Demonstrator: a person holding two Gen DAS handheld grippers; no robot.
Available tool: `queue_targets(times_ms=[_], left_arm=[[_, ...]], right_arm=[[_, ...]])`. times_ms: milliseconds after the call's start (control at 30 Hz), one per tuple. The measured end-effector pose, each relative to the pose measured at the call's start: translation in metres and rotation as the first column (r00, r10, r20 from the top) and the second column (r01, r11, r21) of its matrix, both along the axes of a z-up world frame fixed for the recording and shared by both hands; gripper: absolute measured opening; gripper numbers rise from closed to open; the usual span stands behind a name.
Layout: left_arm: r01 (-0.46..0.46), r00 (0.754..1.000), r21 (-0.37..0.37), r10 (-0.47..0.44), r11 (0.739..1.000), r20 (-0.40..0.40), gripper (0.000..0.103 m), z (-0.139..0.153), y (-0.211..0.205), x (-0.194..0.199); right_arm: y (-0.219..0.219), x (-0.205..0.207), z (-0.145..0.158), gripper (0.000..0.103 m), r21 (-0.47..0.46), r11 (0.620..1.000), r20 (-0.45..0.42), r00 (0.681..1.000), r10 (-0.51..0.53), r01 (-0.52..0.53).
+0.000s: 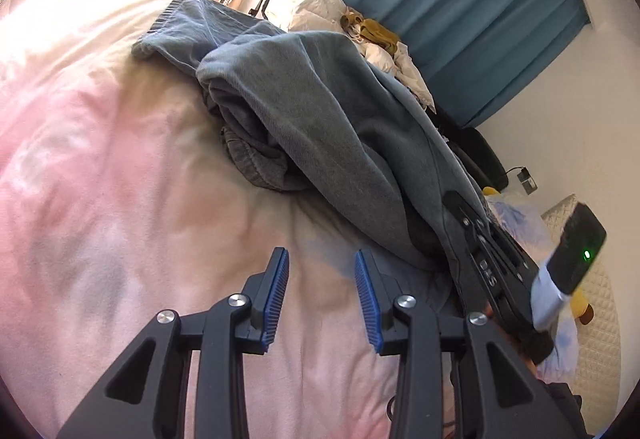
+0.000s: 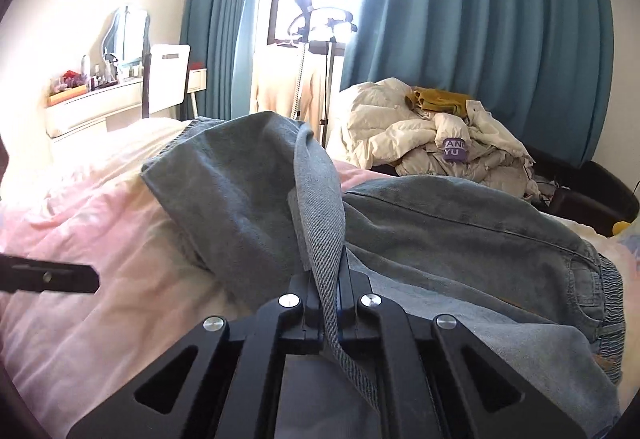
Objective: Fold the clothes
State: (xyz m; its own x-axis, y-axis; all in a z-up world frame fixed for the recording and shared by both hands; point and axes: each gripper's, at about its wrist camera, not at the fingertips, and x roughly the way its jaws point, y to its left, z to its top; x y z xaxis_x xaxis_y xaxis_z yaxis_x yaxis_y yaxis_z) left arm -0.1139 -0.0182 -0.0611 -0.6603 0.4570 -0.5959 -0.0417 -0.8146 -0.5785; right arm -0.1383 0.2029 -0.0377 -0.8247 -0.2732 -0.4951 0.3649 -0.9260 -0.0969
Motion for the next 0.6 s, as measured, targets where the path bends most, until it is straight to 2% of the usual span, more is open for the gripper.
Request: queue_targets(times_ms=[133, 200, 267, 367, 467, 567, 600], left_arm=[[-0.011, 0.998, 0.015, 0.012, 1.0, -0.069, 0.035, 0.021, -0.012, 0.019], [0.002, 0.996, 0.06, 0.003, 0.998, -0.085, 0.035, 0.03, -0.018, 0.029], [0.017, 0.995, 0.089, -0.008, 0.996, -0.095, 0.035, 0.037, -0.023, 0.037], [0.013, 0.993, 0.094, -0.002, 0.996, -0.116, 0.035, 0.044, -0.028, 0.05], [0.015, 0.993, 0.095, -0.004, 0.995, -0.121, 0.035, 0.046, -0.03, 0.057], [0.009, 0.991, 0.082, 0.002, 0.997, -0.134, 0.035, 0.05, -0.032, 0.064], [0.004, 0.99, 0.074, 0.007, 0.997, -0.14, 0.035, 0.051, -0.033, 0.065]], right_arm=[[0.003, 0.043, 0.012, 0.001, -0.024, 0.999, 0.074, 0.997, 0.023, -0.022], [-0.003, 0.065, 0.009, 0.001, 0.043, 0.998, 0.105, 0.994, 0.037, -0.041], [-0.009, 0.081, -0.003, 0.001, 0.099, 0.993, 0.182, 0.982, 0.049, -0.068], [-0.018, 0.093, -0.033, 0.001, 0.135, 0.986, 0.34, 0.939, 0.046, -0.097], [-0.024, 0.096, -0.062, 0.002, 0.196, 0.975, 0.449, 0.894, 0.007, -0.106], [-0.01, 0.093, -0.057, 0.004, 0.114, 0.992, 0.473, 0.881, -0.008, -0.052], [-0.002, 0.094, -0.05, 0.009, 0.067, 0.997, 0.477, 0.879, -0.007, -0.029]])
